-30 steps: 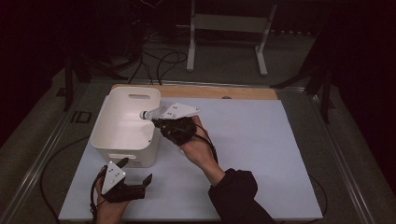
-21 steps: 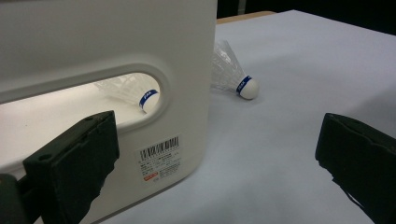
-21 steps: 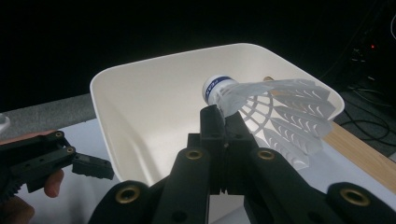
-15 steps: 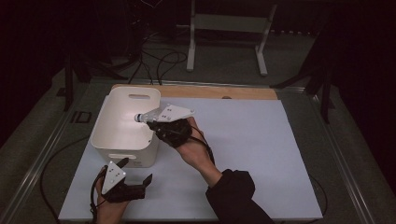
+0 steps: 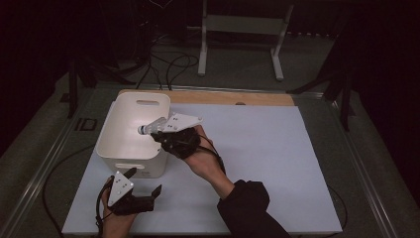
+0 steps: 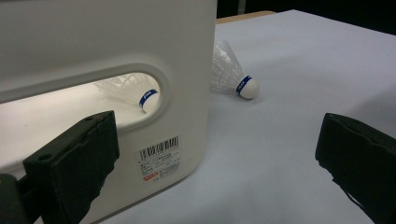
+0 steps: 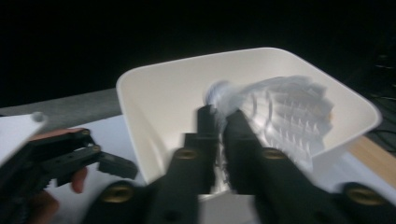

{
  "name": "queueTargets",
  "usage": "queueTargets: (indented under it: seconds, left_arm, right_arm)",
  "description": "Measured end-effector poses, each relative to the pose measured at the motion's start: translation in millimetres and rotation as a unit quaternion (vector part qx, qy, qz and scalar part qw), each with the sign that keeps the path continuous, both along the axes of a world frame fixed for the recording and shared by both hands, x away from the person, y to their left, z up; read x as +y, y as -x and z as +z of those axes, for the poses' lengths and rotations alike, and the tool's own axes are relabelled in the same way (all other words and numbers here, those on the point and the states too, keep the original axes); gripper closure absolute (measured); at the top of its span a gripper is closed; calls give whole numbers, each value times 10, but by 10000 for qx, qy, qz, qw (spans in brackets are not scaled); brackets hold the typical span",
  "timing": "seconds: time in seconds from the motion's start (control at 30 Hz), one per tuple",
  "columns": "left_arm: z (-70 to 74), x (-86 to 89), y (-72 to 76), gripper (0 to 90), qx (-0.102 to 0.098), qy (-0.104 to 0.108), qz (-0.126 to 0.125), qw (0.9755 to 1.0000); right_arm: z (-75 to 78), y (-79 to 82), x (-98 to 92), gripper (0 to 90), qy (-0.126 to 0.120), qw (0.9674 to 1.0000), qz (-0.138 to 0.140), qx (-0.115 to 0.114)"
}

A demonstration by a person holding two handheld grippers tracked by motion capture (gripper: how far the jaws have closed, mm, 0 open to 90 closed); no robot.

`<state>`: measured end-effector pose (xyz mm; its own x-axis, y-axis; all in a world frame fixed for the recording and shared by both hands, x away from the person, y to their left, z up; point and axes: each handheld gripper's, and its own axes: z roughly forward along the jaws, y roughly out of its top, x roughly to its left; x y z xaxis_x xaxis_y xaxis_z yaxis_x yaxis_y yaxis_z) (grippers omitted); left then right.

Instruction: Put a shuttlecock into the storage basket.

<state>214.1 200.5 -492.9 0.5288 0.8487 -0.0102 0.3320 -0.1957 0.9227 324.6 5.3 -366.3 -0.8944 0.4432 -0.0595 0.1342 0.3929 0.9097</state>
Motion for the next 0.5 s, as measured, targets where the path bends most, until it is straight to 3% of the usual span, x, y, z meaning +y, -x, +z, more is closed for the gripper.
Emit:
queueTargets:
  seconds: [0.03, 0.07, 0.1, 0.17, 0.5]
  left_arm:
    - [0, 1, 0, 1, 2, -1, 0, 10000]
    - [1, 2, 0, 1, 1, -2, -2, 10000]
    - [1, 2, 0, 1, 1, -2, -2, 10000]
    - [3, 5, 2, 1, -2, -2, 2, 10000]
    - [1, 3, 0, 1, 2, -30, 6, 10000]
  right_arm:
    - [-1, -11, -2, 690, -34, 9999, 96, 83]
    - [-4, -20, -2, 632, -93, 9997, 141, 178]
    - [-4, -20, -2, 632, -93, 9997, 141, 178]
    - [2, -51, -32, 471, -142, 9996, 71, 231]
    - [0, -103, -124, 191, -60, 9989, -386, 247]
